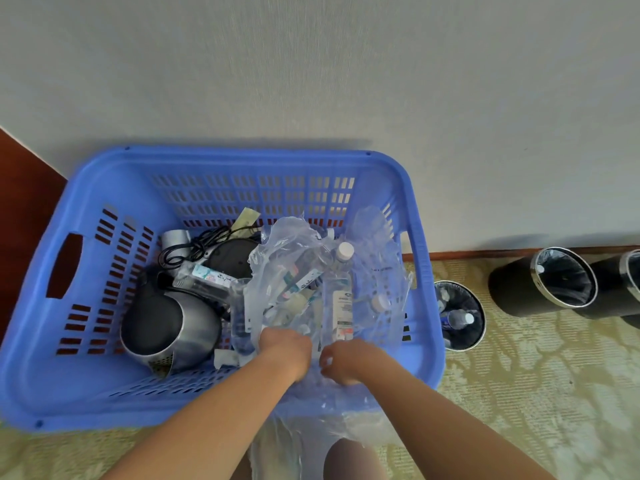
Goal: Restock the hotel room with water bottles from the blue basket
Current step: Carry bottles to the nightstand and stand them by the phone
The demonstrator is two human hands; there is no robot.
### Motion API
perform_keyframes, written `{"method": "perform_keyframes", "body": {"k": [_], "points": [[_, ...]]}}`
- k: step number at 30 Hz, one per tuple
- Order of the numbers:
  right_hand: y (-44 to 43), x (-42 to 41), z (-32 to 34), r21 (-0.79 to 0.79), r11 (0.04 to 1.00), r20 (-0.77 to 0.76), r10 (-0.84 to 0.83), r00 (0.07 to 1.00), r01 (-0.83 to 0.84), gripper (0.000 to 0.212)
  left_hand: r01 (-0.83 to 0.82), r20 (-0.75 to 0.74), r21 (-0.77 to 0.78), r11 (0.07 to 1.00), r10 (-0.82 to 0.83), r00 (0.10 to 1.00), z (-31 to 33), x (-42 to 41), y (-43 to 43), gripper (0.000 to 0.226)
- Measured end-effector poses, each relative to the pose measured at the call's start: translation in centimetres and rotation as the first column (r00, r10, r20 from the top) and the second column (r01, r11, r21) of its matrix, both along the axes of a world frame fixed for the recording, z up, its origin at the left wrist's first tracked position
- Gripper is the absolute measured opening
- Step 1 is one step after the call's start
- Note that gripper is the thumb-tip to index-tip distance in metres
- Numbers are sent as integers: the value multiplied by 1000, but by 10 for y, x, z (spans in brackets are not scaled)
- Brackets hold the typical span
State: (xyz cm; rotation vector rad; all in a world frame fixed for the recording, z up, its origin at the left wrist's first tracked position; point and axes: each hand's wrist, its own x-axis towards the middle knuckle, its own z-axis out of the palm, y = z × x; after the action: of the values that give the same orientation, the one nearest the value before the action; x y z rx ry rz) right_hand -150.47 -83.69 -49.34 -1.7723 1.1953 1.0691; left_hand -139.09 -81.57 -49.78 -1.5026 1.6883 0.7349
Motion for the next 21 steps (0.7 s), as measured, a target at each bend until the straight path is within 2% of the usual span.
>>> {"method": "perform_keyframes", "body": {"k": [7,14,16,21], "points": [[-12,-4,24,-34,999,-8,-21,1000,21,41,35,-1,-130,991,-35,999,12,0,-3,33],[-25,-9,61,-101,994,15,-31,999,32,37,-23,-115,-209,978,-1,993,40,1,-8,37],[-29,-11,71,-153,988,52,-24,998,32,34,-27,-152,-242,970,-11,988,50,3,-9,36],[-34,-16,94,-234,959,207,-110,972,159,20,-61,-238,-278,959,-8,971,76,7,-12,29]]}}
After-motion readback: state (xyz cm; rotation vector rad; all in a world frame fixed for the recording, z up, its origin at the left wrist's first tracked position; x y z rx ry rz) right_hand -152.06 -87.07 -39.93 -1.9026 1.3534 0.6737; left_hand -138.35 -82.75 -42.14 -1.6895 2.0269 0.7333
